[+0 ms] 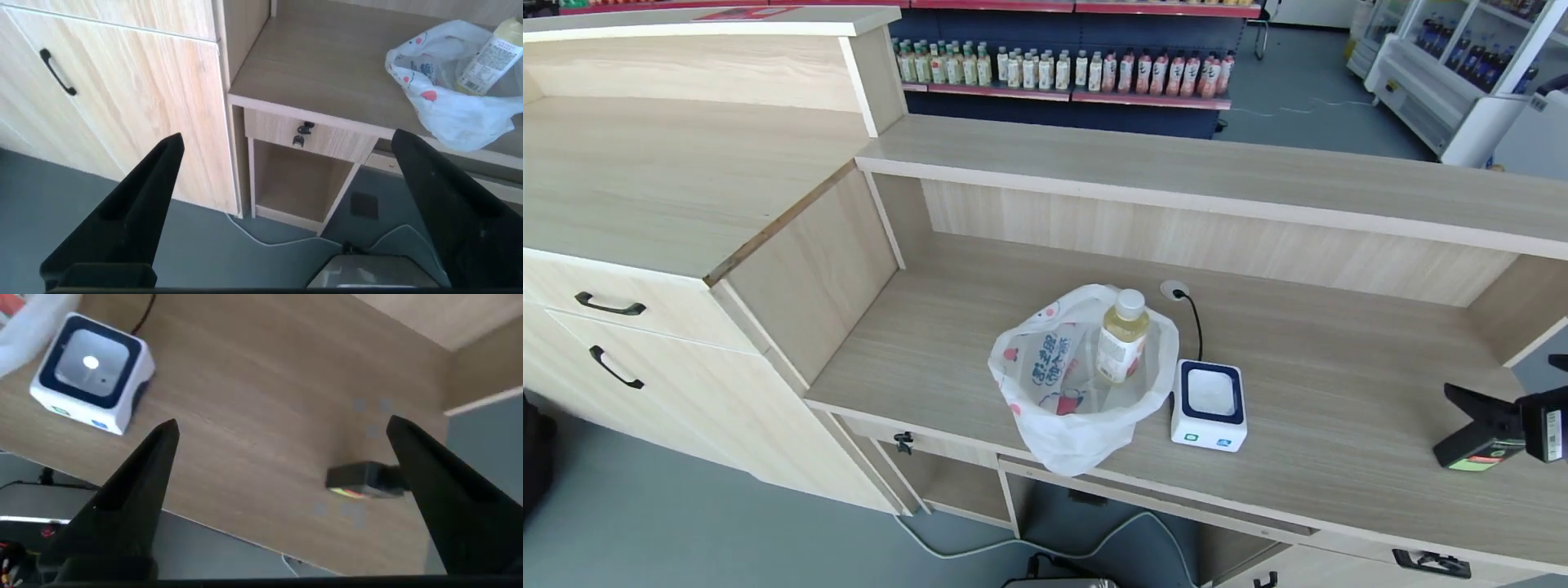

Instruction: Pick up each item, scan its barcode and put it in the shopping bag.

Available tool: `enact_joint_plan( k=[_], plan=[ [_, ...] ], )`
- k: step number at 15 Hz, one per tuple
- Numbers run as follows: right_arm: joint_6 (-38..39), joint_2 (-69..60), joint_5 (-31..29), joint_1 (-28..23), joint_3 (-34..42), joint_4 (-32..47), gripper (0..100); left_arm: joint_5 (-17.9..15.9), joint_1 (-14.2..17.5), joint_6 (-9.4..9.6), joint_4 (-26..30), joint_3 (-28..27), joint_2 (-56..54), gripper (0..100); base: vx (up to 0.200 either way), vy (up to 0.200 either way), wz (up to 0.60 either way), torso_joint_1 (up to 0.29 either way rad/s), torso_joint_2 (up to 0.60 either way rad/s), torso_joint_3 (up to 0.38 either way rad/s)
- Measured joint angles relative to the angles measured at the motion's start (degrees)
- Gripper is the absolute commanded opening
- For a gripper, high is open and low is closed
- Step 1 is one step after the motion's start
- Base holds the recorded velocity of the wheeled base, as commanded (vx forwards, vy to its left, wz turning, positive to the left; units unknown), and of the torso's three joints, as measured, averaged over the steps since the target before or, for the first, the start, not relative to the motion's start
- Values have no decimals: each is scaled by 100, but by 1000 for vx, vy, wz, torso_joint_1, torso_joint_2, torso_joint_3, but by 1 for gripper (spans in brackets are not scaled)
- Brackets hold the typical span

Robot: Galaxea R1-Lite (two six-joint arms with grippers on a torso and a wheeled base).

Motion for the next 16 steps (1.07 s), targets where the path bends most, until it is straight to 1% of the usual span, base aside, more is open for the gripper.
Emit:
enact_joint_plan(
  k=[2, 5, 6, 7, 9, 11, 12, 16],
  plan=[
    [184, -703, -1342, -295, 236, 405, 100, 0, -2, 0, 0, 0, 0, 100, 0, 0, 0, 0, 0, 0],
    [172, -1197, -3161, -612, 653, 739, 100, 2, 0, 2, 0, 0, 0, 100, 0, 0, 0, 0, 0, 0],
    [165, -1211, -3538, -666, 708, 829, 100, 0, 0, 0, 5, 0, 0, 100, 0, 0, 0, 0, 0, 0],
    [167, -1164, -3707, -781, 719, 840, 100, 0, -7, 2, 5, 0, 0, 100, 0, 0, 0, 0, 0, 0],
    [172, -944, -3664, -1142, 614, 851, 100, 0, 0, 2, 2, 0, 0, 100, 0, 0, 0, 0, 0, 0],
    [154, -758, -2917, -1418, 527, 895, 100, 0, -5, 0, 2, 0, 0, 100, 0, 0, 0, 0, 0, 0],
    [148, -709, -2759, -1484, 523, 908, 100, 0, -2, 0, 2, 0, 0, 100, 0, 0, 0, 0, 0, 0],
    [274, -655, -2544, -1499, 510, 908, 100, 0, -2, 2, 2, 0, 0, 100, 0, 0, 0, 0, 0, 0]
  ],
)
